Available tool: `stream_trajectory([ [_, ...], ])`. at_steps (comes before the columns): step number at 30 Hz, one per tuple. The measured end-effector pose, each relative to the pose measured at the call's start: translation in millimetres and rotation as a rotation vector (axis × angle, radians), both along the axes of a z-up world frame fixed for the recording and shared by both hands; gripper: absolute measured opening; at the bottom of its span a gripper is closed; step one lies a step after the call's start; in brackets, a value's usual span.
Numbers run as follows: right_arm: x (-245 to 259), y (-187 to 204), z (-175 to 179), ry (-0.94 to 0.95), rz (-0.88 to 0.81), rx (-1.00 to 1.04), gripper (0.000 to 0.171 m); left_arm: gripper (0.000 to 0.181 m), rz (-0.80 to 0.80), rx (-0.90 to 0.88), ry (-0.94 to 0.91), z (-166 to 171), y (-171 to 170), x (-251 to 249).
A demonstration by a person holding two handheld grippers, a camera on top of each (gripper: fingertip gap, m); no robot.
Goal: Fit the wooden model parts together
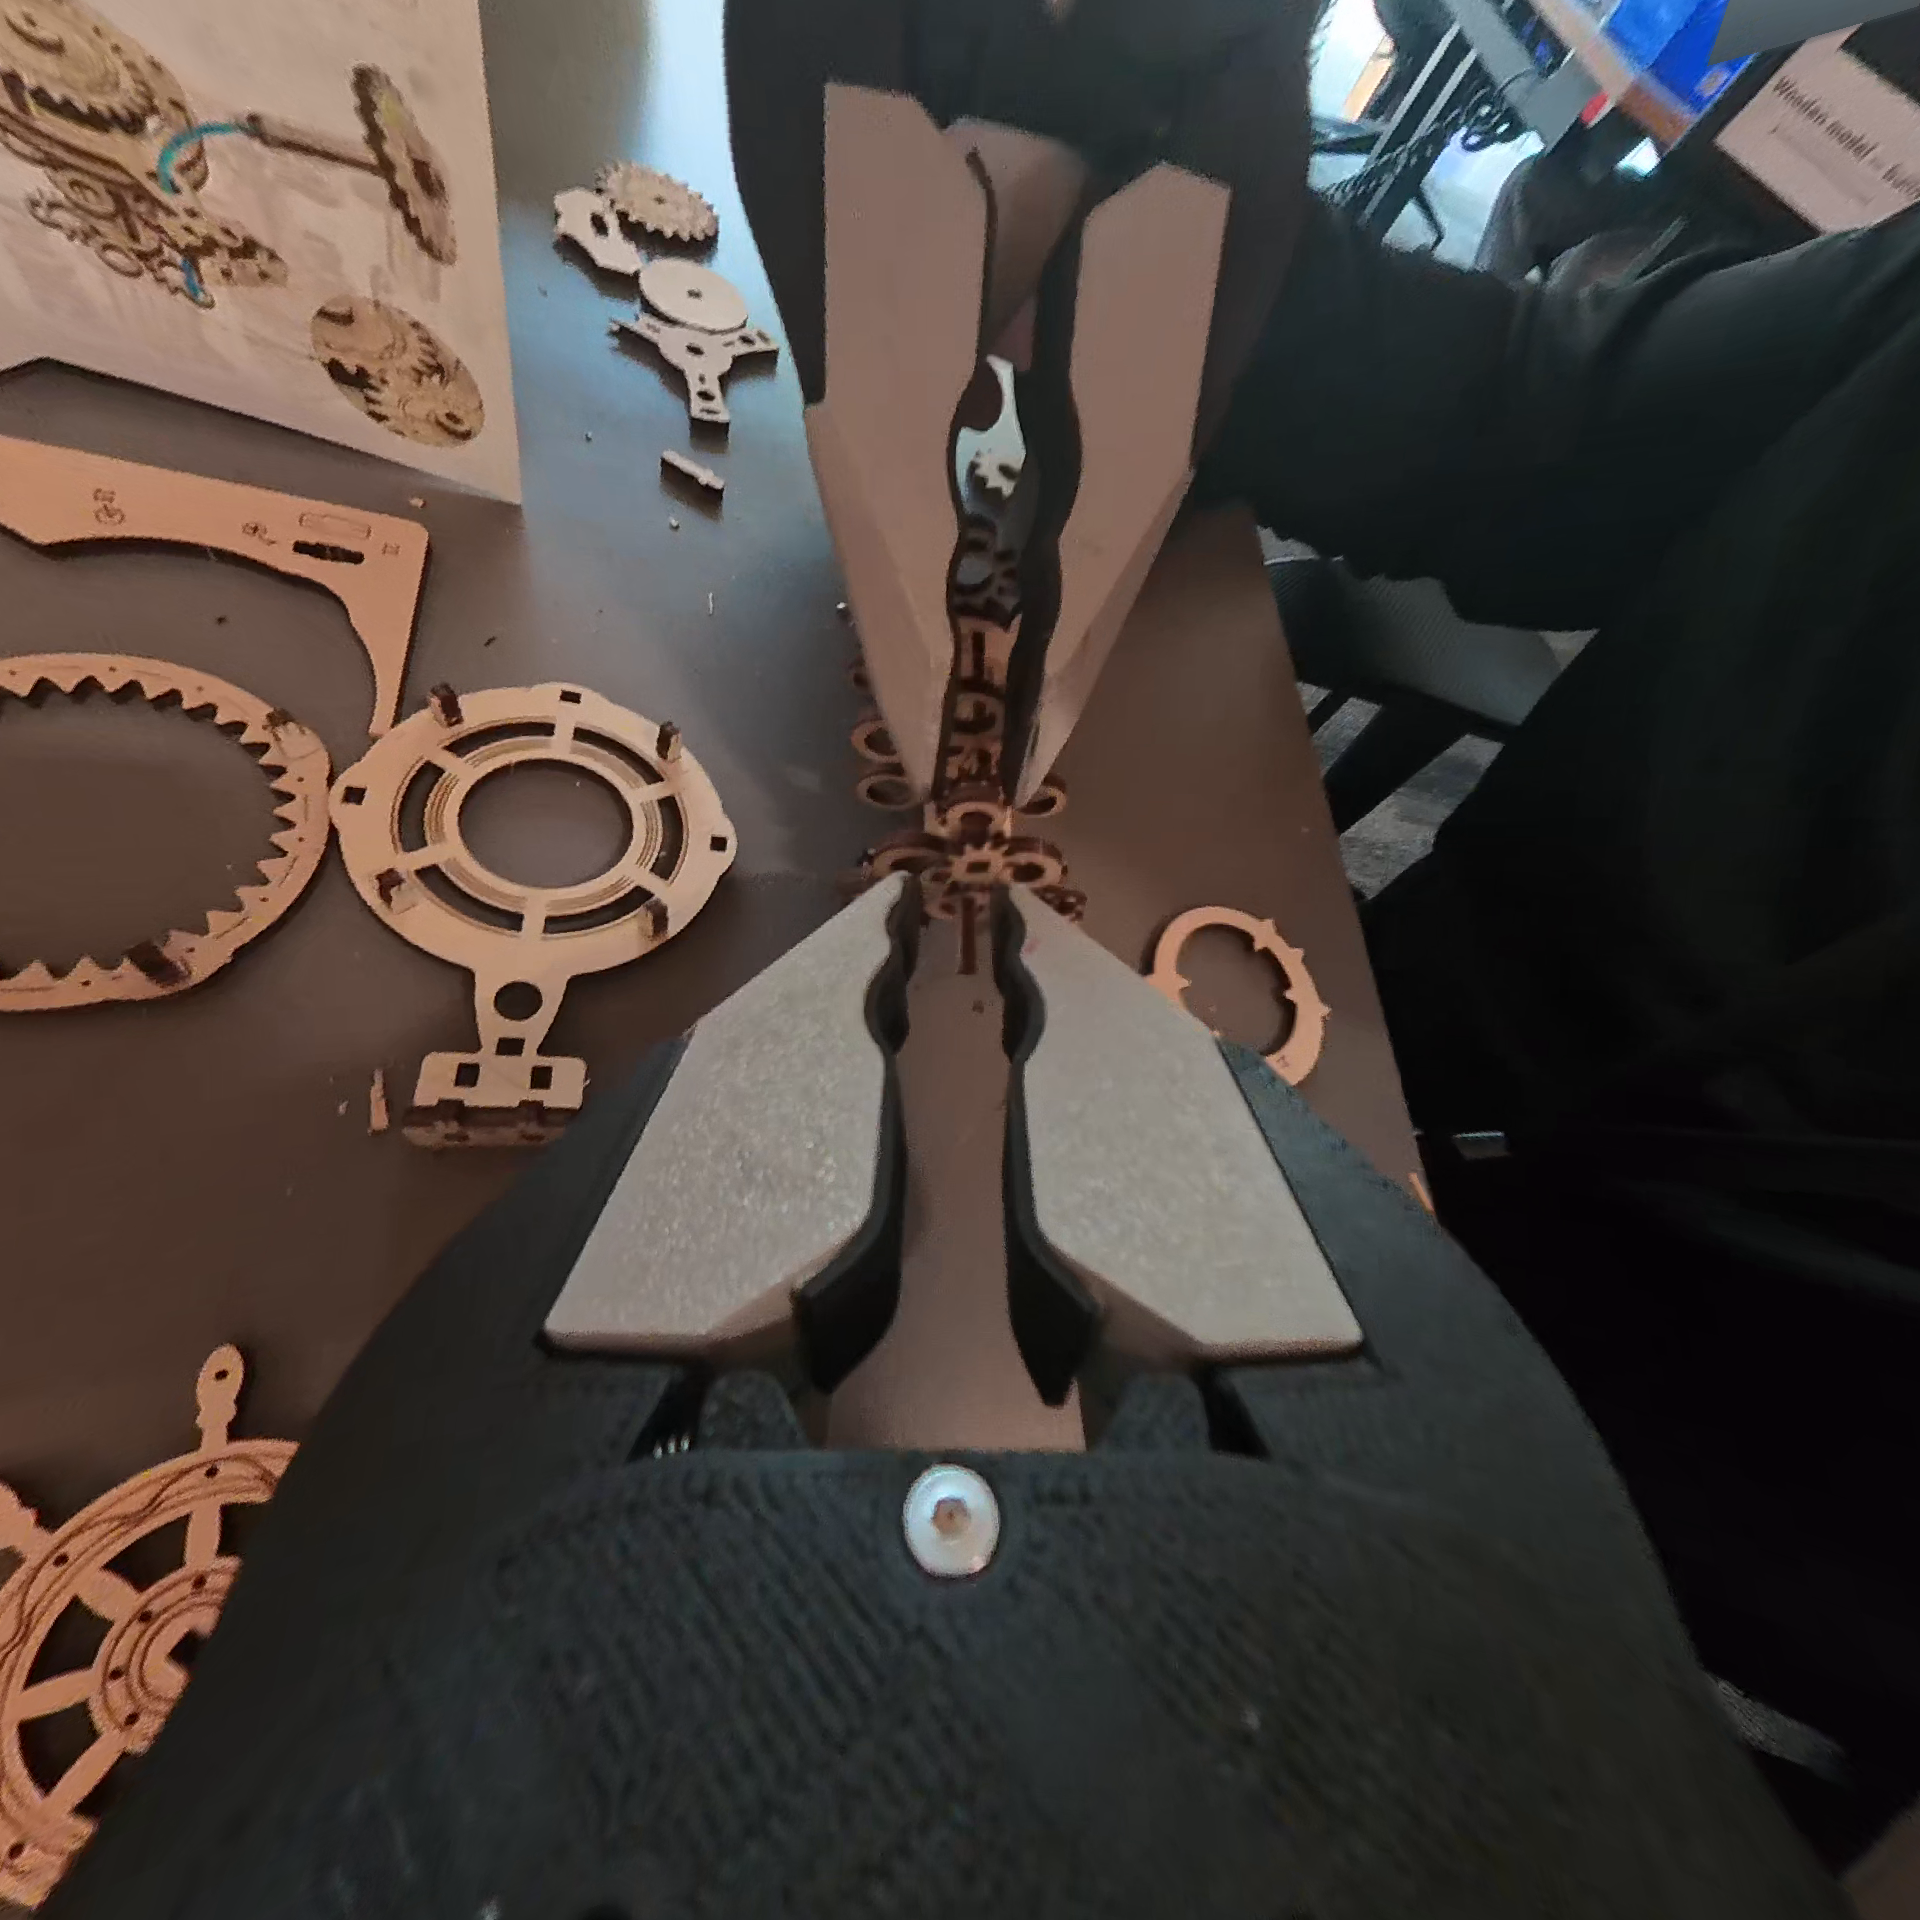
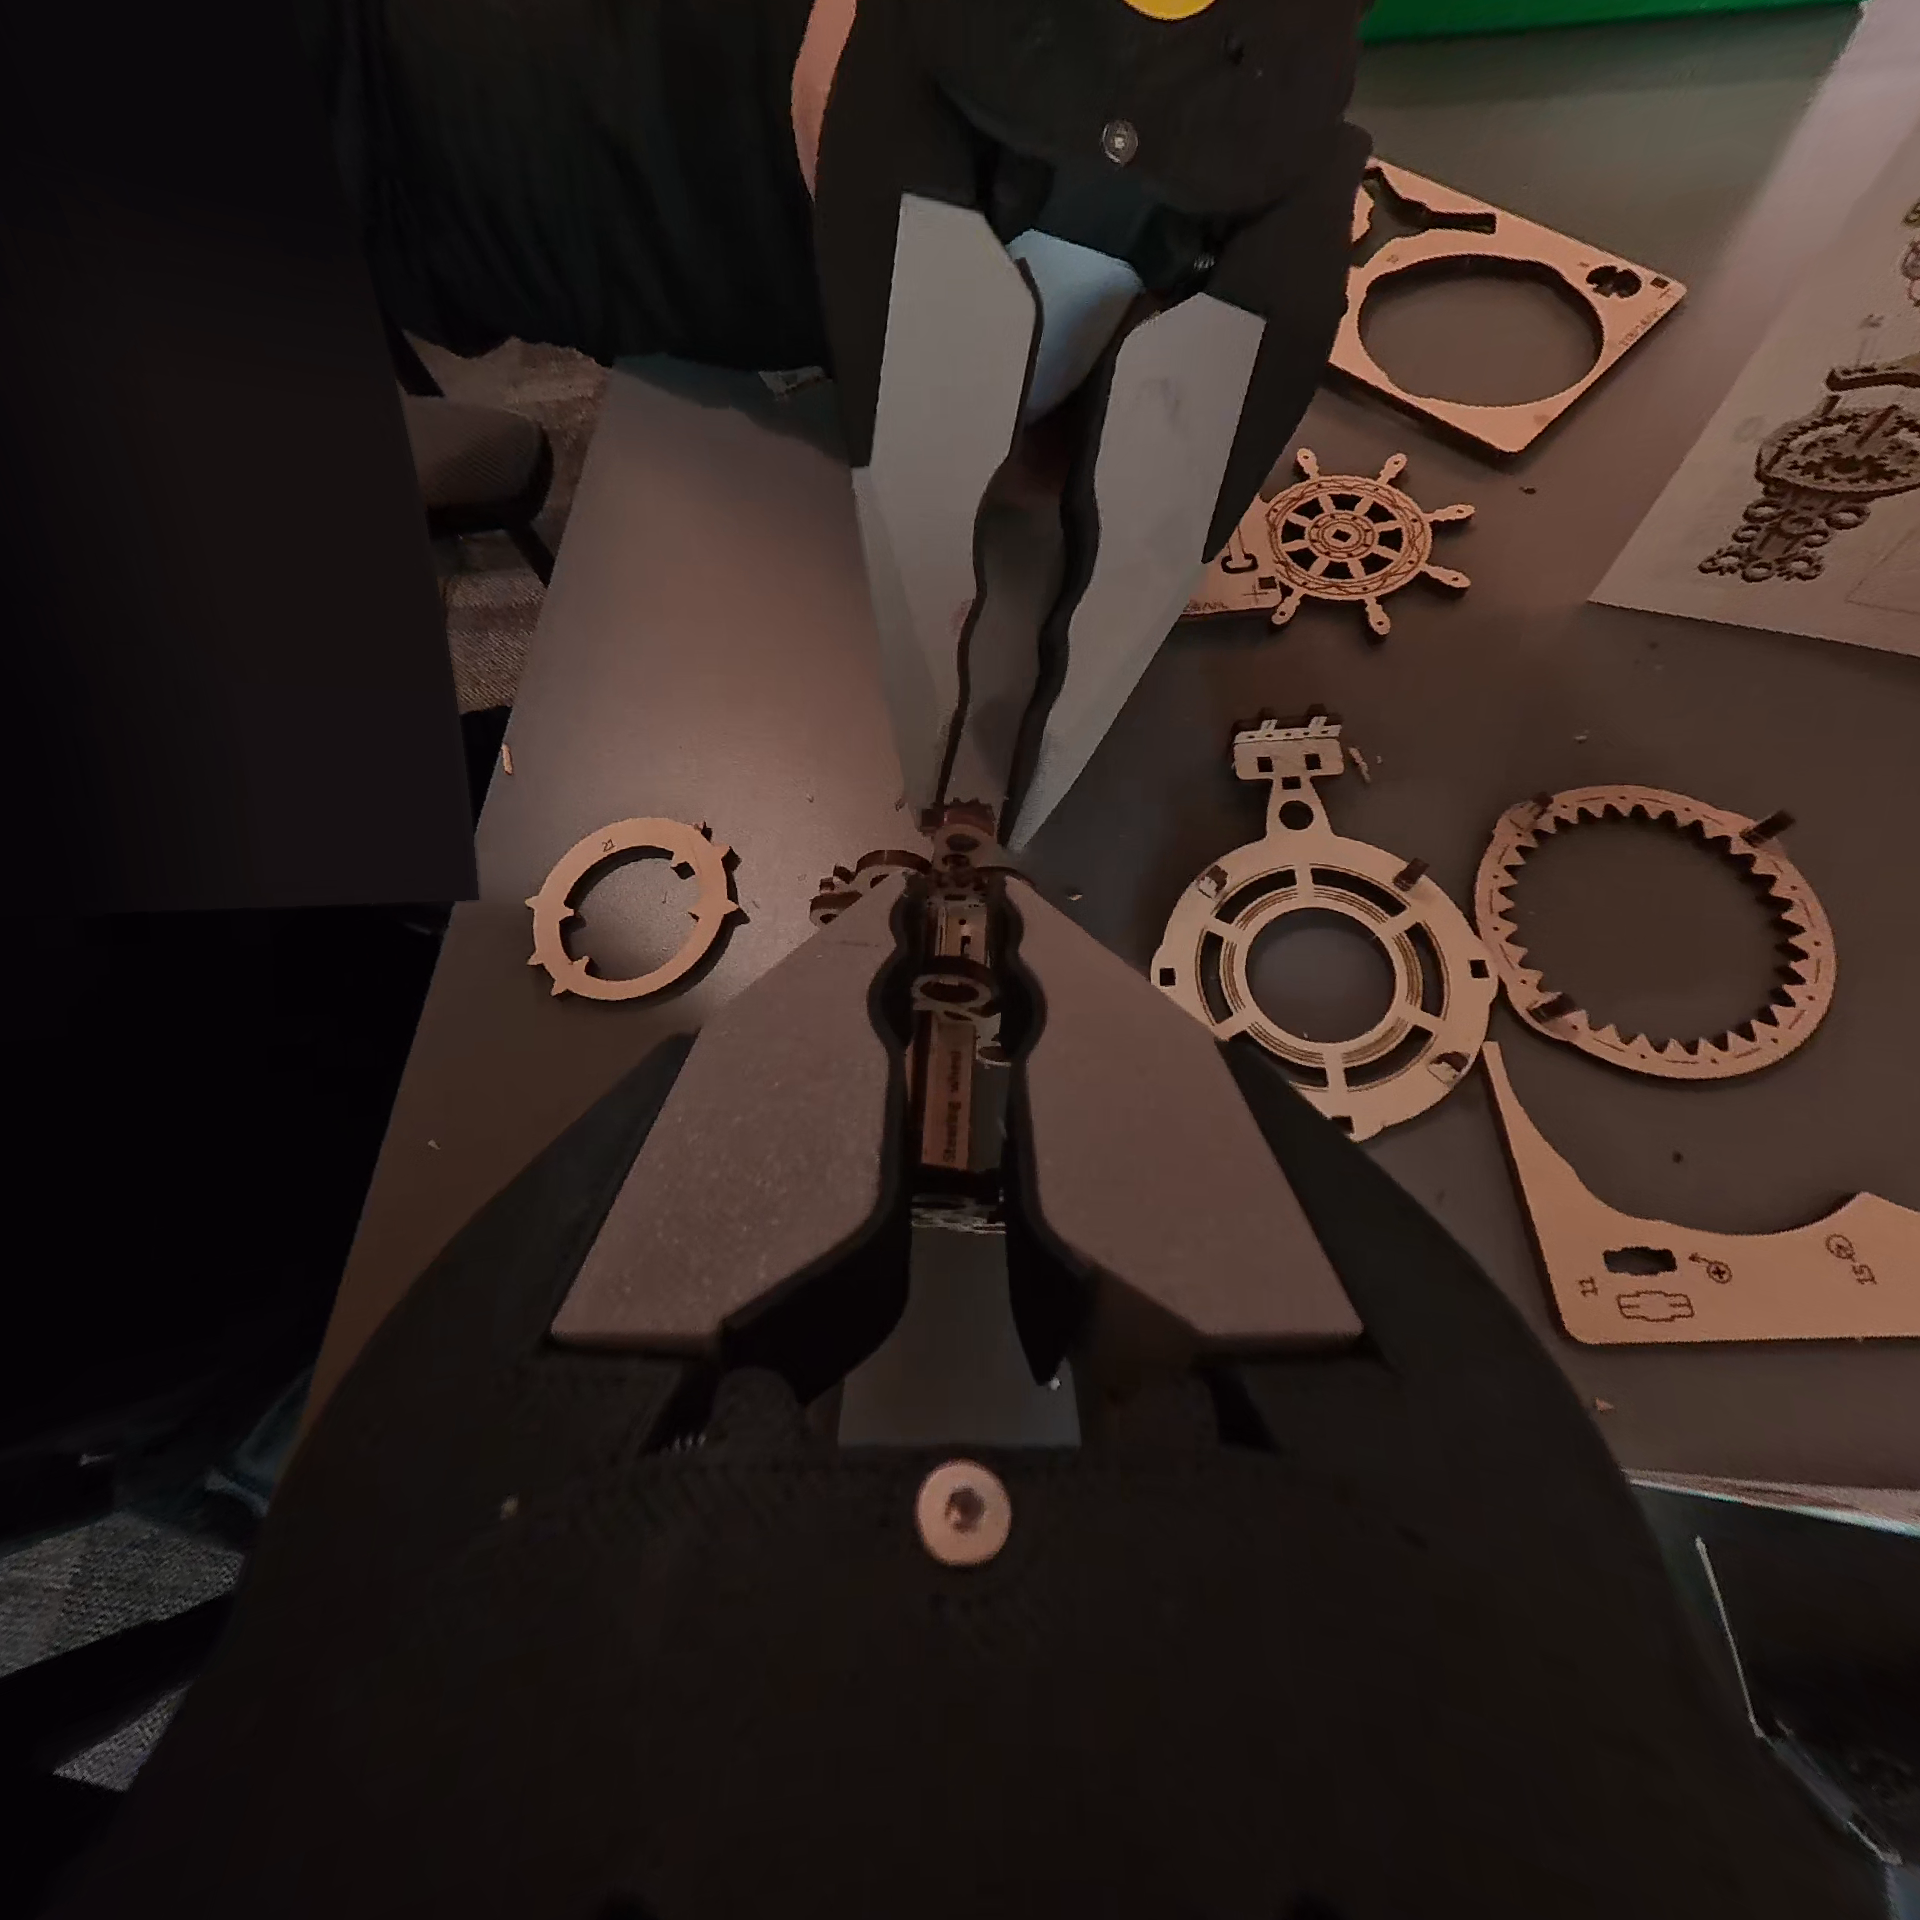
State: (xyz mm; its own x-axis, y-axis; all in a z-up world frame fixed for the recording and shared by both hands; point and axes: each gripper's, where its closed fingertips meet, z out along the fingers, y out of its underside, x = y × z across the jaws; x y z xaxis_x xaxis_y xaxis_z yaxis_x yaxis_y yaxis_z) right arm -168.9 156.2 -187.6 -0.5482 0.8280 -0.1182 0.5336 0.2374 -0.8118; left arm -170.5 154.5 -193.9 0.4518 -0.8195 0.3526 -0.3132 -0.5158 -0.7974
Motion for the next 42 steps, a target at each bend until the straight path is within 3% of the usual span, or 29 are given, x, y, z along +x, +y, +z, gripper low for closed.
stream_trajectory([
  [22,-2.4,-5.9,2.0,0.024,0.023,0.01,0.008,0.01,-0.021,0.016,-0.003,4.8,-6.6,1.6],
  [29,1.1,-11.7,1.5,0.007,0.061,-0.029,0.008,0.009,-0.079,-0.053,-0.095,6.7,-12.0,5.8],
  [35,-1.7,-5.7,1.5,0.017,0.017,-0.001,0.008,0.009,-0.016,-0.074,-0.084,6.4,-6.4,2.7],
  [38,-3.2,-6.0,1.0,0.021,0.007,0.021,0.009,0.027,-0.003,-0.12,-0.033,0.2,-11.5,-3.0],
  [40,-3.1,-4.4,1.4,0.022,-0.003,0.025,0.008,0.003,-0.008,-0.068,-0.012,2.6,-12.9,-4.3],
  [42,-2.9,-3.5,1.4,0.021,-0.01,0.023,0.008,0.0,-0.006,-0.047,-0.005,6.2,-13.4,-5.2],
])
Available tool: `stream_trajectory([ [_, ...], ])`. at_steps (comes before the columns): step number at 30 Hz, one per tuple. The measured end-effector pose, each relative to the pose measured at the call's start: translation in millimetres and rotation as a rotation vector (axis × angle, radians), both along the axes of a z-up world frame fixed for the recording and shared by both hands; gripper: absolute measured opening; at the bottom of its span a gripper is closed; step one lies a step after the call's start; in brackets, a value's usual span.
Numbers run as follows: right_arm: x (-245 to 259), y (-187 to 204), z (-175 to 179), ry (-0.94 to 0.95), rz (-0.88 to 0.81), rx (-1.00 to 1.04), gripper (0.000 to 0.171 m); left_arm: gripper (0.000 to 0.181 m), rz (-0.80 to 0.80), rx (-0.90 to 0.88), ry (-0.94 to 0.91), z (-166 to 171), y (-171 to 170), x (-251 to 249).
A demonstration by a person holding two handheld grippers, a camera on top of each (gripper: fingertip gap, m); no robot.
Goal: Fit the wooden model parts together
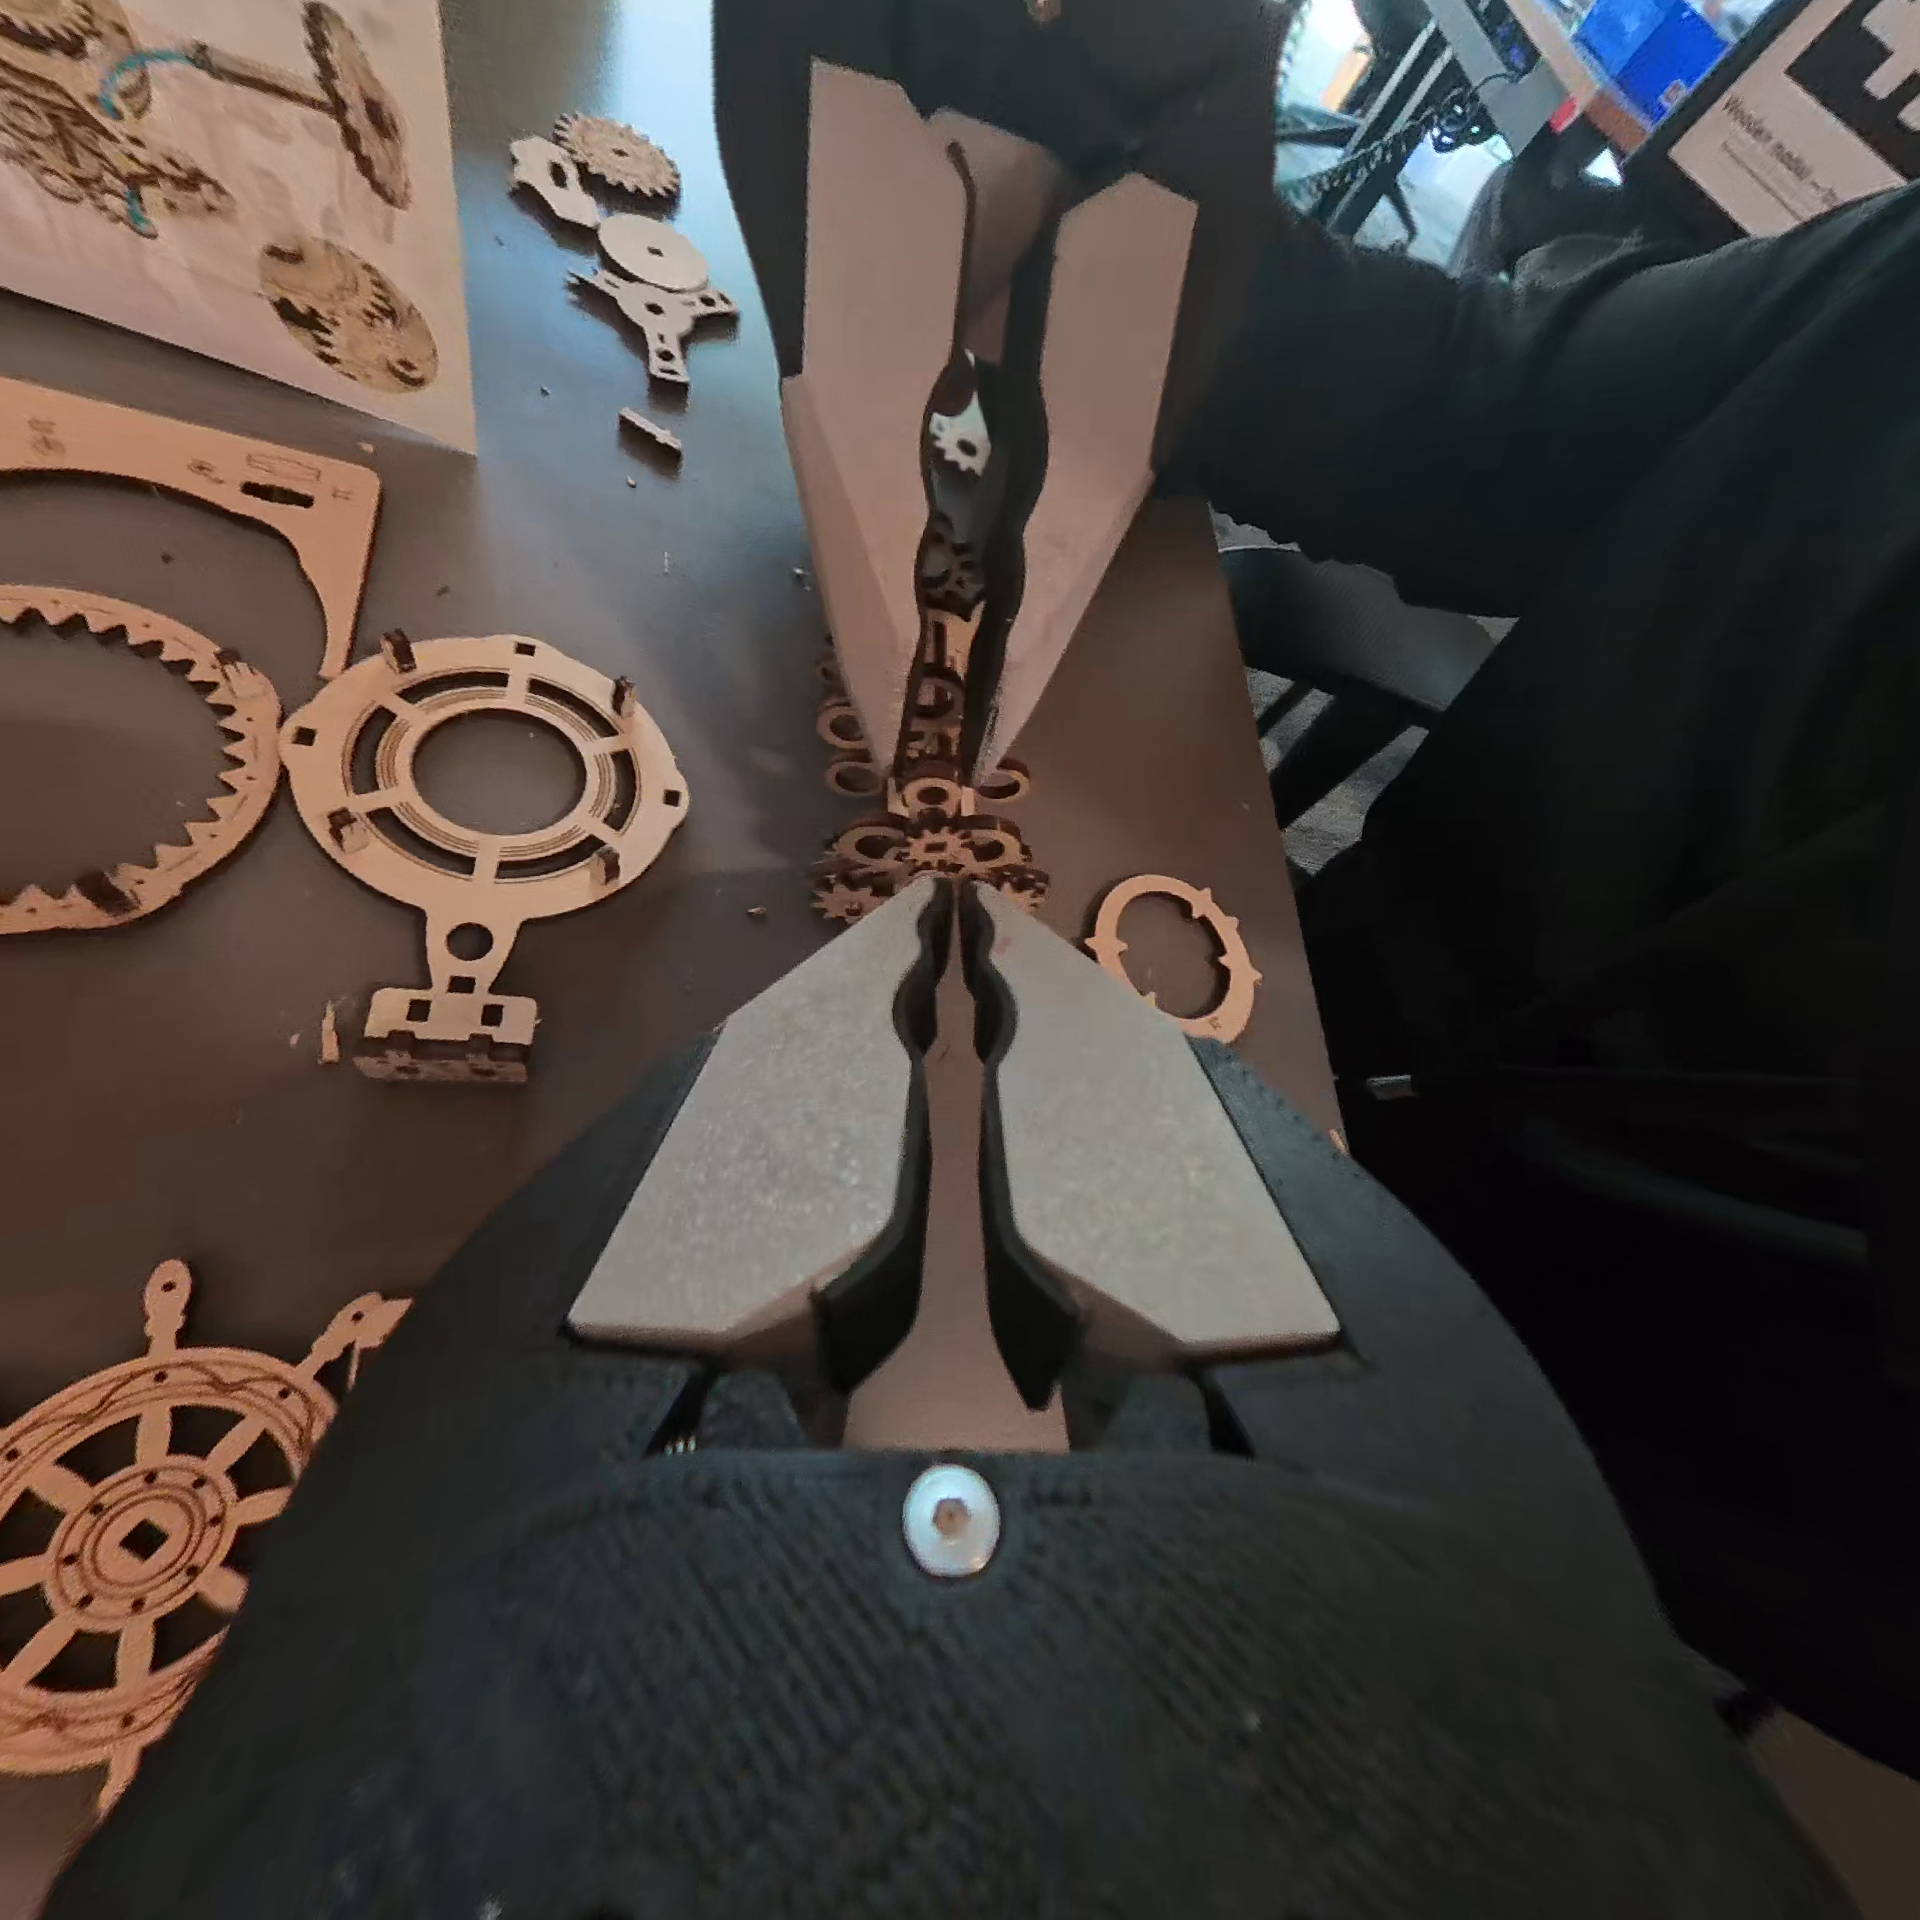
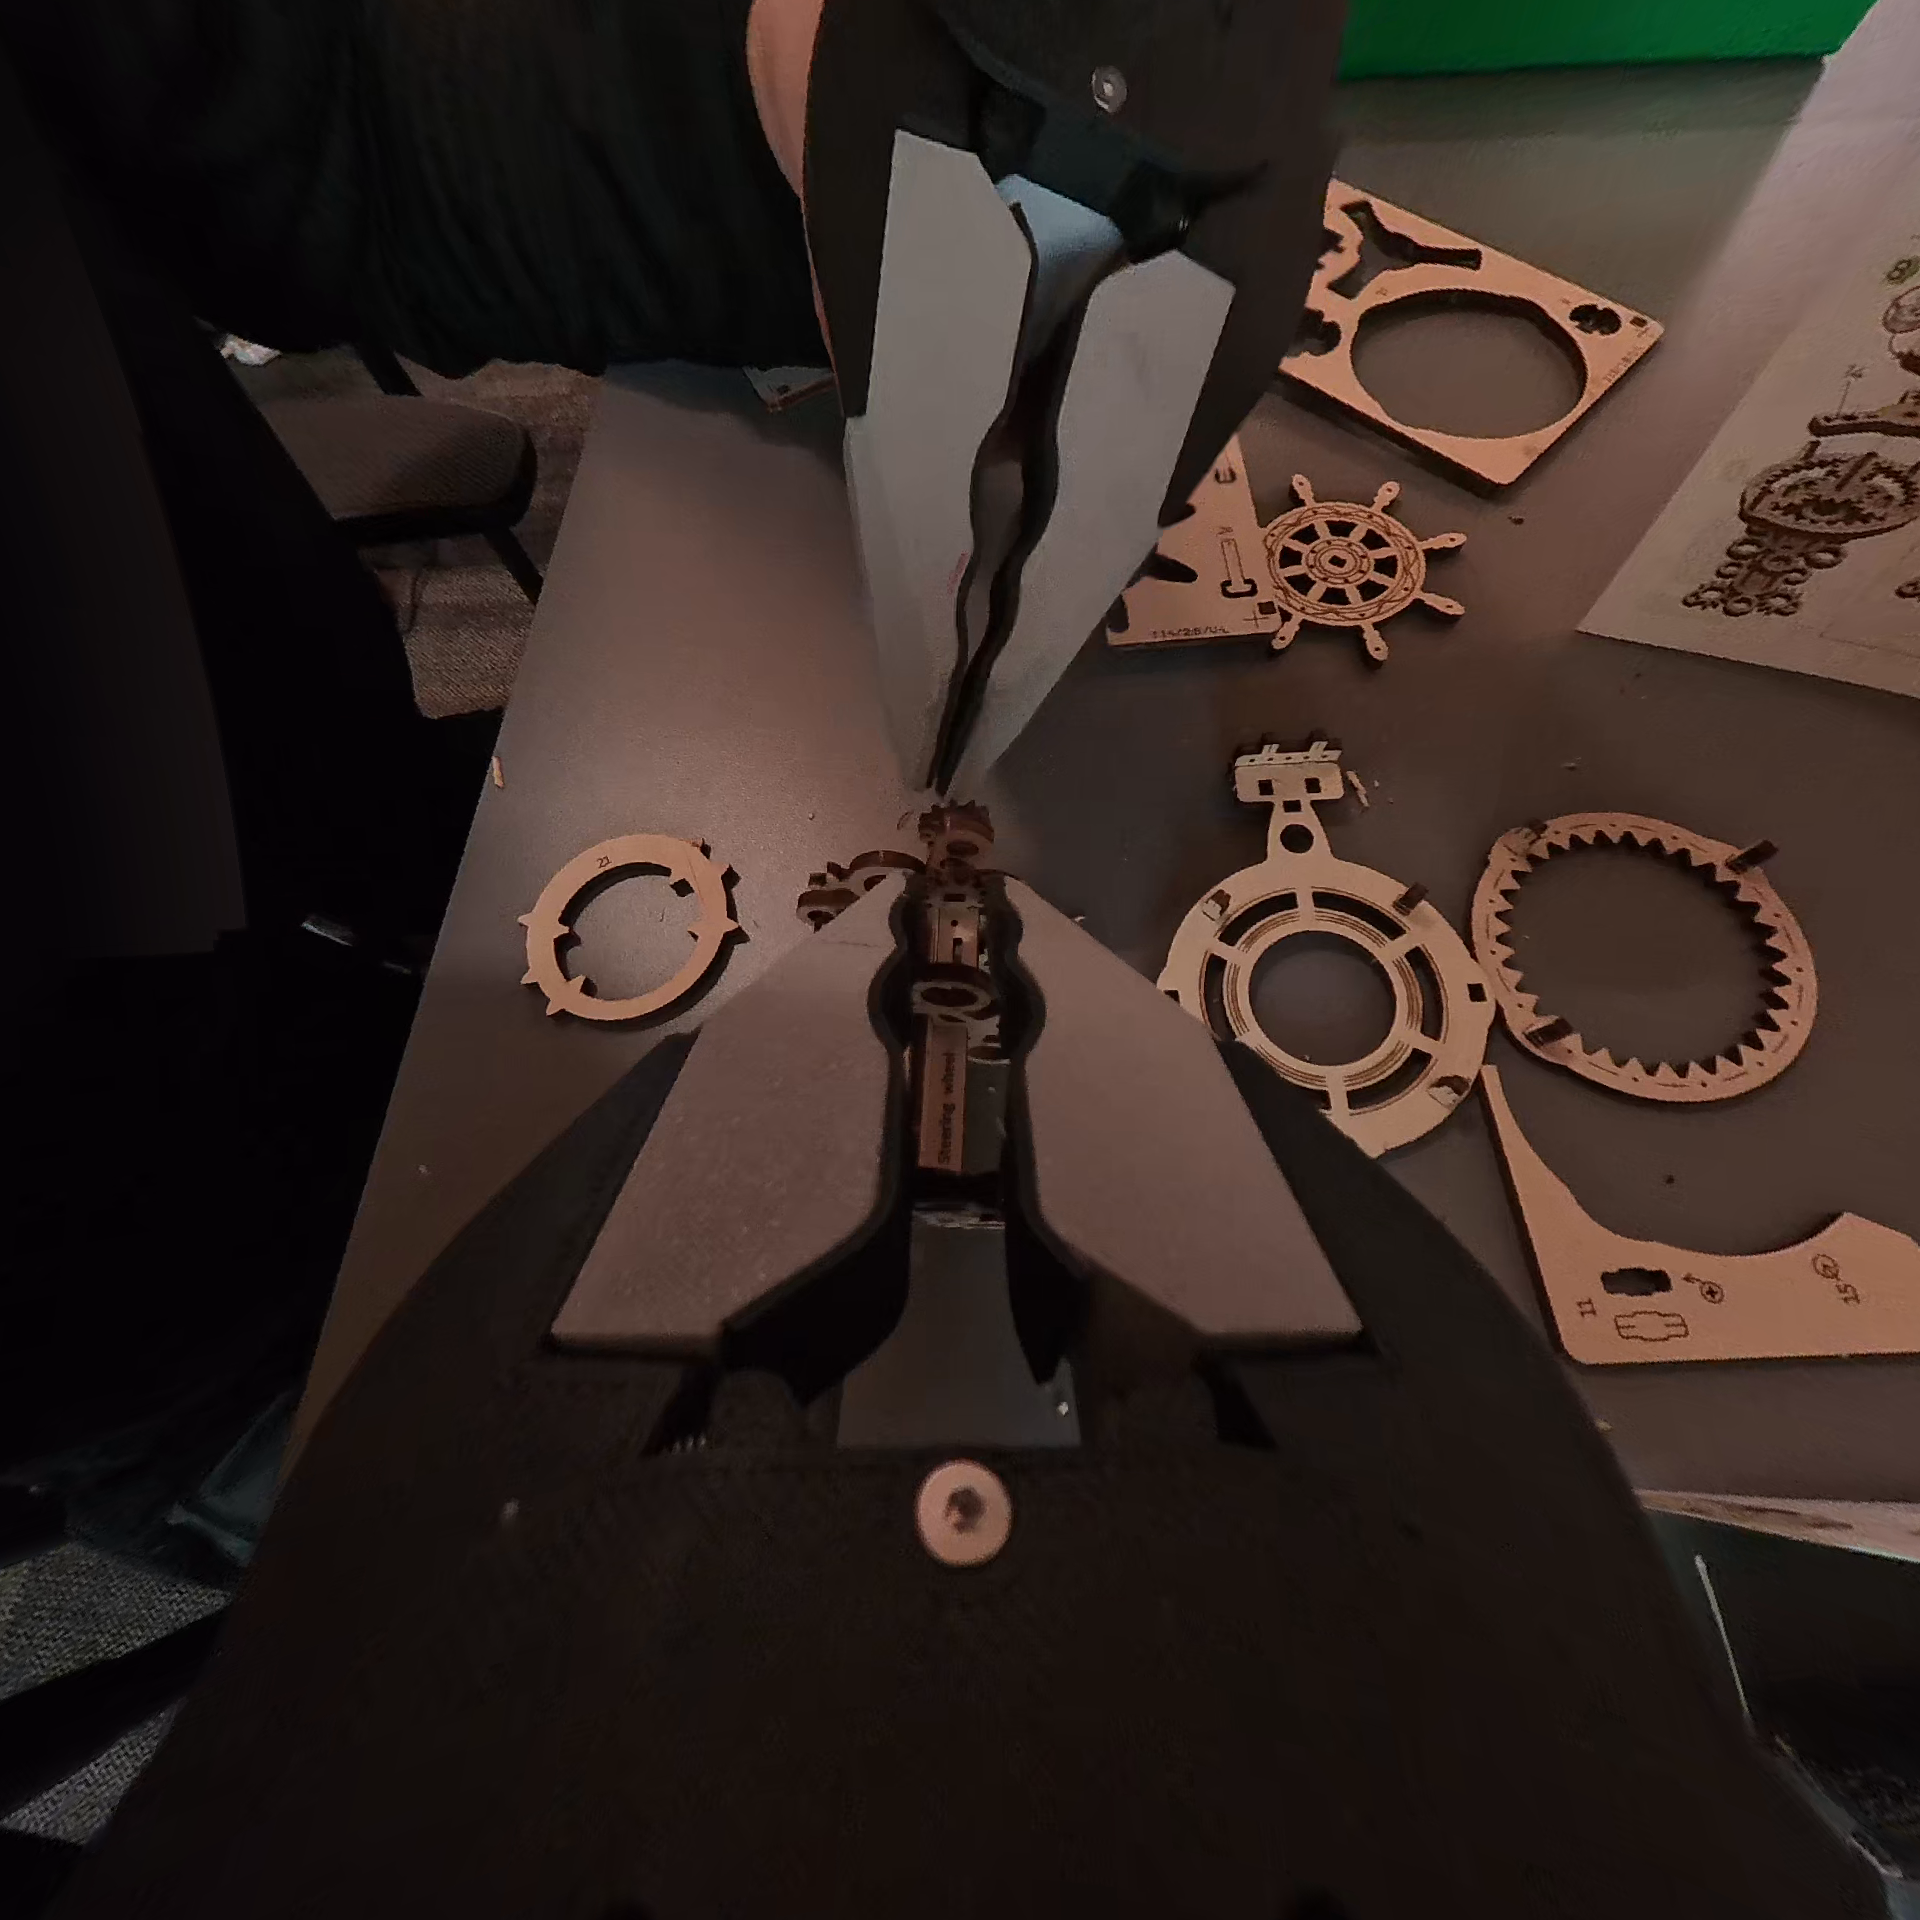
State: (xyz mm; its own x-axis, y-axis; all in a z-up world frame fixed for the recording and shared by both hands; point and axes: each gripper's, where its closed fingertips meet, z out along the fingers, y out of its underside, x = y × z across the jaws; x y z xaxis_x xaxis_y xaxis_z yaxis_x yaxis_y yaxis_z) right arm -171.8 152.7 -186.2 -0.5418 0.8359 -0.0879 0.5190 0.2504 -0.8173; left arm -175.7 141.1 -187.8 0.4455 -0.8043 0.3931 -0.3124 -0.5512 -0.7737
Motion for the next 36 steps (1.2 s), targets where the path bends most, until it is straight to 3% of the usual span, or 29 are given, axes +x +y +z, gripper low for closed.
stream_trajectory([
  [36,-3.3,-6.0,0.6,0.018,-0.029,0.02,0.008,0.002,0.052,-0.025,0.01,-8.2,6.1,-3.1],
])
